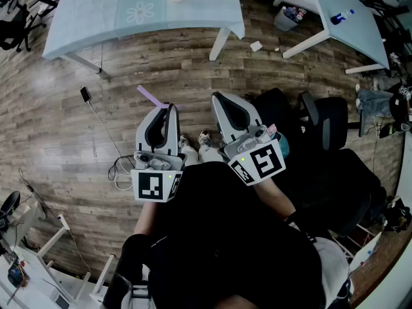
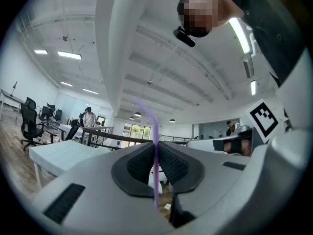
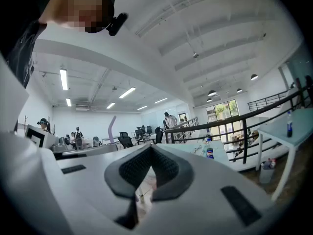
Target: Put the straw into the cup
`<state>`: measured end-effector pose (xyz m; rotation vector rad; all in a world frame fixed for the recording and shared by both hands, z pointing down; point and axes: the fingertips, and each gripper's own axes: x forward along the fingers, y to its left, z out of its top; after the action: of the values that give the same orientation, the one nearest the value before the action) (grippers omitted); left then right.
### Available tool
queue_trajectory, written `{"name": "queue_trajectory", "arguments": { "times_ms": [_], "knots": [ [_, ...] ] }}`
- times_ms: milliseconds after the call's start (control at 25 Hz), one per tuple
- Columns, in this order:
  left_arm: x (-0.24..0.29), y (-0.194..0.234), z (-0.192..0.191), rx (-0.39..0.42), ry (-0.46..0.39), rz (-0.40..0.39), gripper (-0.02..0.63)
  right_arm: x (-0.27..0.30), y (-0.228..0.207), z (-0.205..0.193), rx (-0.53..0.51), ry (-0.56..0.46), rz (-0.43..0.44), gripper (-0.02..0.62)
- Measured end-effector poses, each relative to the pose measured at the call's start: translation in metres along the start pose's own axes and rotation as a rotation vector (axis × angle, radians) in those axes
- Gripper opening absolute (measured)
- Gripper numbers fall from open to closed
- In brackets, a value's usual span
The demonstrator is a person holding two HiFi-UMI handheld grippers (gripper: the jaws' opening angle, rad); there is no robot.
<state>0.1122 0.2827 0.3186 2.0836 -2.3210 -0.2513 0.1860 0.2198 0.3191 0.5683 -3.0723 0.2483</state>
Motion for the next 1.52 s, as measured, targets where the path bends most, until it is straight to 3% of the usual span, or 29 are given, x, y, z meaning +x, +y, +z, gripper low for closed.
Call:
{"name": "queue_trajectory", "arguments": {
  "times_ms": [200,560,800,1280,1520],
  "knots": [
    [0.003,-0.025,0.006,0.001,-0.026,-0.021,0.037,-0.018,-0.010,0.000,0.007,-0.003,-0.013,0.008],
    [-0.008,-0.020,0.001,0.025,-0.009,0.002,0.037,-0.018,-0.001,-0.003,-0.010,0.003,0.011,0.008],
    [-0.018,0.000,0.004,0.020,-0.019,0.019,0.037,-0.002,0.017,-0.003,0.012,-0.003,0.057,0.009],
    [-0.040,0.052,0.018,0.036,-0.058,0.025,0.037,0.033,0.063,-0.004,-0.013,-0.029,0.067,0.009],
    [-0.032,0.065,0.020,0.030,-0.073,0.023,0.037,0.050,0.061,-0.003,-0.026,-0.026,0.062,0.009]
  ]
}}
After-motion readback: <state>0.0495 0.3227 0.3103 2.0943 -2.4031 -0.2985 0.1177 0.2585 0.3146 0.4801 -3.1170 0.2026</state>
